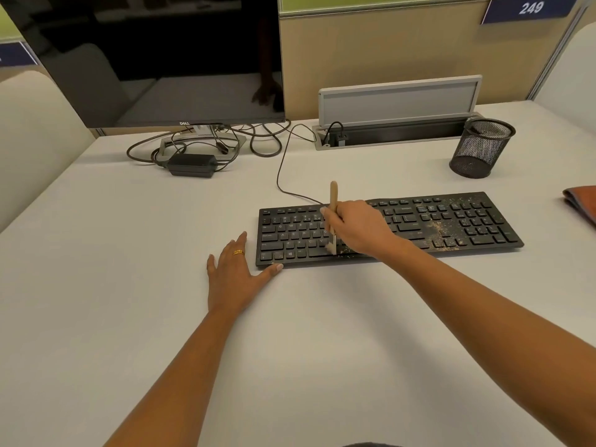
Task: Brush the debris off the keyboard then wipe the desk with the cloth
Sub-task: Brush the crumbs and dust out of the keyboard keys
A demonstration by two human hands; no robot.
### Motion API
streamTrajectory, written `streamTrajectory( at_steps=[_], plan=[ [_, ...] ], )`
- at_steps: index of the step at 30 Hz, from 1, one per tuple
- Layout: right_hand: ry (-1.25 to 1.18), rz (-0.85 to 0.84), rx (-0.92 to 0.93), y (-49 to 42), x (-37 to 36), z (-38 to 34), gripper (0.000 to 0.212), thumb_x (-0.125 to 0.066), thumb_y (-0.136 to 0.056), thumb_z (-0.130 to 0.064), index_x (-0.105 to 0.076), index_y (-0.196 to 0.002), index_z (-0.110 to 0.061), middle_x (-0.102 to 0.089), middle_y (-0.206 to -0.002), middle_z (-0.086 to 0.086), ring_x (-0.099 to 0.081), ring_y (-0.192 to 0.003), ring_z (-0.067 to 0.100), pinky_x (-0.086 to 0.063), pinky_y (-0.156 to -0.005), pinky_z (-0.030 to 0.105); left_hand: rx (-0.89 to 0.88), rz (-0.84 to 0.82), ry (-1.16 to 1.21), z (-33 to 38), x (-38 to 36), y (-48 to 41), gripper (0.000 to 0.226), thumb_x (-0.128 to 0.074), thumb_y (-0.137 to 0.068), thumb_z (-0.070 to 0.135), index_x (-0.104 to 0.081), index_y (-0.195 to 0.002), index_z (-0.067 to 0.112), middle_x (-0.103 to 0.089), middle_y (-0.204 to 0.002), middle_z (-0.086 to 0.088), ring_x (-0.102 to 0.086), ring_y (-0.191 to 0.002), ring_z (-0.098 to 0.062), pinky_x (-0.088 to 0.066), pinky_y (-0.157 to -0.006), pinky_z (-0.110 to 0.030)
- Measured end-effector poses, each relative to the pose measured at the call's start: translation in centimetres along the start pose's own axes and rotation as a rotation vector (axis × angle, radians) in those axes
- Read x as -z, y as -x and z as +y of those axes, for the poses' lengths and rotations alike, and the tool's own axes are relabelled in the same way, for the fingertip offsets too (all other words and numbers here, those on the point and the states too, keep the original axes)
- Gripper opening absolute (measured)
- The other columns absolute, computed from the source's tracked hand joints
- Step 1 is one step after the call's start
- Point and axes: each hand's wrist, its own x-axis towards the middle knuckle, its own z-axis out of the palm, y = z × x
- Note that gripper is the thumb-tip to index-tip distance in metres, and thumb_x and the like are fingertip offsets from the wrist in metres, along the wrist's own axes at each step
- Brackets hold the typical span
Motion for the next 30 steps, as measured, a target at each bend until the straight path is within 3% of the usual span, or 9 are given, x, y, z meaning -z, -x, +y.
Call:
streamTrajectory(
  at_steps=[4,8,13,17,21,24,27,30],
  plan=[
    [-0.105,0.06,-0.019,-0.4,0.1,-0.5,0.044,-0.033,-0.1,-0.038,-0.065,-0.085,-0.013,-0.057,-0.069,-0.003,-0.055,-0.069,0.018,-0.044,-0.065,0.031,0.001,0.007,0.008,-0.1,0.0,0.0,0.095,-0.06,-0.077,0.065,-0.023,-0.15,0.016,-0.029,-0.154,-0.001,-0.021,-0.144,-0.012,-0.001,-0.118,-0.041],
    [0.013,0.006,0.014,-0.1,-0.6,-1.2,0.045,-0.031,-0.101,-0.038,-0.06,-0.077,-0.014,-0.047,-0.059,-0.008,-0.049,-0.065,0.017,-0.035,-0.058,0.029,0.007,0.0,0.012,-0.1,-0.1,0.0,0.095,-0.06,-0.078,0.065,-0.022,-0.15,0.016,-0.028,-0.155,-0.001,-0.02,-0.144,-0.012,0.0,-0.119,-0.041],
    [0.076,-0.052,0.05,-0.6,0.0,-1.9,0.044,-0.029,-0.101,-0.037,-0.061,-0.084,-0.011,-0.06,-0.075,0.002,-0.056,-0.072,0.021,-0.041,-0.066,0.031,0.008,0.002,0.005,0.0,0.0,0.0,0.095,-0.06,-0.078,0.065,-0.022,-0.15,0.016,-0.028,-0.155,-0.002,-0.02,-0.144,-0.013,-0.001,-0.119,-0.041],
    [0.014,0.041,0.025,-1.0,0.3,-1.6,0.045,-0.03,-0.101,-0.039,-0.063,-0.087,-0.012,-0.059,-0.07,-0.002,-0.054,-0.065,0.015,-0.039,-0.063,0.029,0.006,-0.001,0.011,0.0,0.0,0.0,0.095,-0.06,-0.078,0.064,-0.021,-0.151,0.016,-0.028,-0.155,-0.001,-0.02,-0.144,-0.012,0.0,-0.119,-0.041],
    [0.025,-0.067,0.032,-0.7,-0.3,-1.2,0.048,-0.031,-0.1,-0.04,-0.066,-0.091,-0.009,-0.057,-0.068,-0.004,-0.054,-0.067,0.016,-0.039,-0.063,0.029,0.008,-0.004,0.011,-0.1,0.0,0.0,0.095,-0.06,-0.078,0.065,-0.021,-0.151,0.016,-0.028,-0.155,-0.001,-0.019,-0.144,-0.013,0.0,-0.119,-0.041],
    [-0.016,-0.049,0.036,-0.8,0.1,-1.1,0.045,-0.032,-0.1,-0.039,-0.064,-0.085,-0.012,-0.055,-0.064,-0.008,-0.05,-0.06,0.012,-0.038,-0.058,0.029,0.006,-0.005,0.013,0.0,0.0,0.1,0.095,-0.06,-0.078,0.065,-0.021,-0.151,0.016,-0.028,-0.155,-0.001,-0.019,-0.145,-0.012,0.0,-0.119,-0.041],
    [-0.053,-0.004,0.017,-0.9,0.1,-0.9,0.043,-0.032,-0.1,-0.04,-0.06,-0.08,-0.015,-0.06,-0.073,-0.002,-0.054,-0.067,0.016,-0.042,-0.062,0.031,0.009,-0.006,0.018,-0.1,0.0,0.1,0.095,-0.06,-0.078,0.065,-0.021,-0.151,0.017,-0.028,-0.155,-0.001,-0.018,-0.145,-0.012,0.0,-0.119,-0.041],
    [-0.013,-0.021,0.006,-0.8,-0.4,-1.1,0.048,-0.03,-0.1,-0.041,-0.066,-0.091,-0.01,-0.063,-0.079,0.002,-0.058,-0.075,0.021,-0.045,-0.068,0.032,0.01,-0.005,0.016,-0.1,0.0,0.0,0.095,-0.06,-0.078,0.065,-0.021,-0.151,0.017,-0.028,-0.155,-0.002,-0.019,-0.145,-0.013,0.0,-0.119,-0.042]
  ],
)
